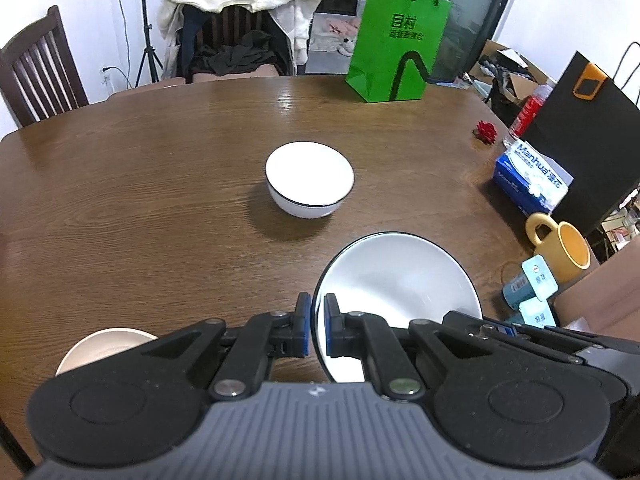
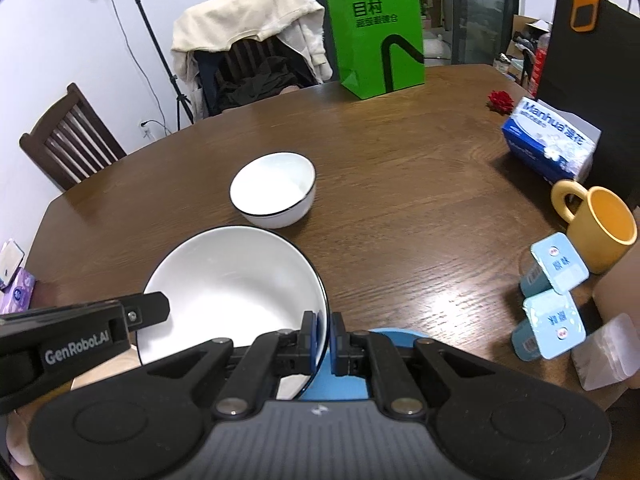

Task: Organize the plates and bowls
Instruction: 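Carry the white bowl with both tools over the blue bowl, then lower the white bowl into the blue bowl with both tools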

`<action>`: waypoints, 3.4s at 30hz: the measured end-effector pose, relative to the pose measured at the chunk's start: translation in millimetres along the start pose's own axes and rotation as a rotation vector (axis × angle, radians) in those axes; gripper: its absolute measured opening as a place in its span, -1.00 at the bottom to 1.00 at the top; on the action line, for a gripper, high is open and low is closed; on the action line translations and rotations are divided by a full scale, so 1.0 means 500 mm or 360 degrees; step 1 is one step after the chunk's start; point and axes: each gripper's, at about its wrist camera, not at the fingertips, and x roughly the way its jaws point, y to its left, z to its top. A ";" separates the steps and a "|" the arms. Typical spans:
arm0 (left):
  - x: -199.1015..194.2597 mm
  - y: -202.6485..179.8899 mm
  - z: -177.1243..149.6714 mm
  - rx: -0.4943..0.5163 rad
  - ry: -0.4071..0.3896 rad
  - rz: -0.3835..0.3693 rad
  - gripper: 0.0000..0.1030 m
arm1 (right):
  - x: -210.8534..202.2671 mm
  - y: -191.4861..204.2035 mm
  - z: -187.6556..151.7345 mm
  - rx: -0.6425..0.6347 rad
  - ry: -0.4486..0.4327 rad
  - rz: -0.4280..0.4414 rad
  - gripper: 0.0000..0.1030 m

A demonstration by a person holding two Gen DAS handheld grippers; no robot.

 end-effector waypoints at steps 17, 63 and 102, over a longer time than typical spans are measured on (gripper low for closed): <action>0.021 -0.083 -0.016 0.0095 0.0034 -0.0075 -0.87 | -0.015 -0.087 -0.023 0.0088 -0.0003 -0.0074 -0.87; 0.149 -0.145 -0.098 0.0207 0.0269 -0.0104 -0.87 | 0.062 -0.199 -0.100 0.0167 0.0189 -0.0140 -0.87; 0.199 -0.128 -0.129 0.0214 0.0351 -0.0061 -0.84 | 0.129 -0.183 -0.104 0.0043 0.0350 -0.0141 -0.82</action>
